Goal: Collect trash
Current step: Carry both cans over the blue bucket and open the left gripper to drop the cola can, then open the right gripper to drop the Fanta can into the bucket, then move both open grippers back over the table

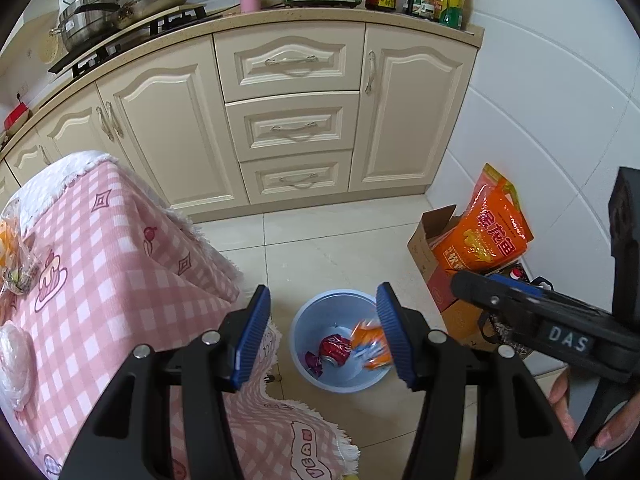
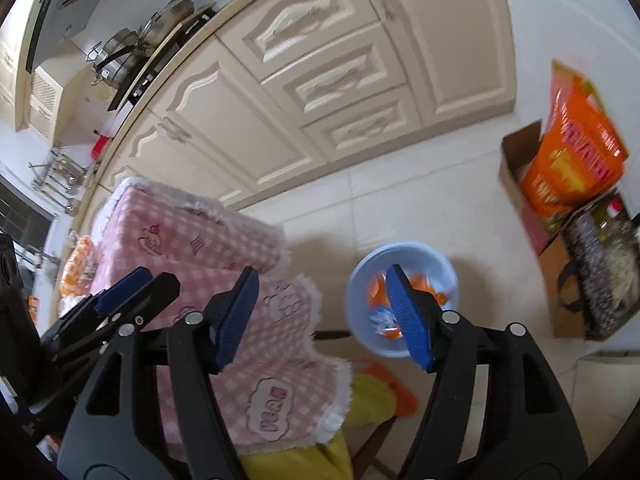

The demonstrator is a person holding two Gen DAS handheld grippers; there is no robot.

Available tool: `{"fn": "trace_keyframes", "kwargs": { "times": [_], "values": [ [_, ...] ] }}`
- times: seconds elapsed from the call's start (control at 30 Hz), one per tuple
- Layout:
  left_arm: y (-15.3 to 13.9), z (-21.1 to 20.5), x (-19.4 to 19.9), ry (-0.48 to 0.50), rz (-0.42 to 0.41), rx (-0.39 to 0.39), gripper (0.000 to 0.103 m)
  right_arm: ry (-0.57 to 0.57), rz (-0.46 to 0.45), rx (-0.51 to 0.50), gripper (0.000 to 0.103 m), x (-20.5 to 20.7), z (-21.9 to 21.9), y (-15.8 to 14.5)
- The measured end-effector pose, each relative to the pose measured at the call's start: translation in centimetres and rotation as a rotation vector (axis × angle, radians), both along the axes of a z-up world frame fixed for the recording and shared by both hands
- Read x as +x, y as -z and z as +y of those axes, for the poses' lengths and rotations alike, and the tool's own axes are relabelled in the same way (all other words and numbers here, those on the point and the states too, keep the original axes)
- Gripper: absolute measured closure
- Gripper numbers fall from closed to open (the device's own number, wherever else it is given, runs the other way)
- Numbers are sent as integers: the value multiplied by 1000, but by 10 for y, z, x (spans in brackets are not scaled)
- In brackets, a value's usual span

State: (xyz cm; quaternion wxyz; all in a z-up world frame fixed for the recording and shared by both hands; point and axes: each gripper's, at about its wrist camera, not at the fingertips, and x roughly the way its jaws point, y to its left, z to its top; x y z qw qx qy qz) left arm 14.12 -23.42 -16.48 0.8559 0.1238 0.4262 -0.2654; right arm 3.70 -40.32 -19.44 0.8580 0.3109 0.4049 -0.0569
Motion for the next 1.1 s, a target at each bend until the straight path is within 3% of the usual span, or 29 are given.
{"fn": "trace_keyframes", "kwargs": {
  "times": [0.3,0.6,1.1],
  "values": [
    [-7,2,-5,10,-5,-14,48,5,-5,-15,37,-7,4,-11],
    [-28,12,-20,11,-47,-42,48,-11,-62,-50,37,-22,19,-40],
    [-80,67,-63,-39,-163,-122,48,-92,-188,-135,37,-48,80,-98]
  ]
}}
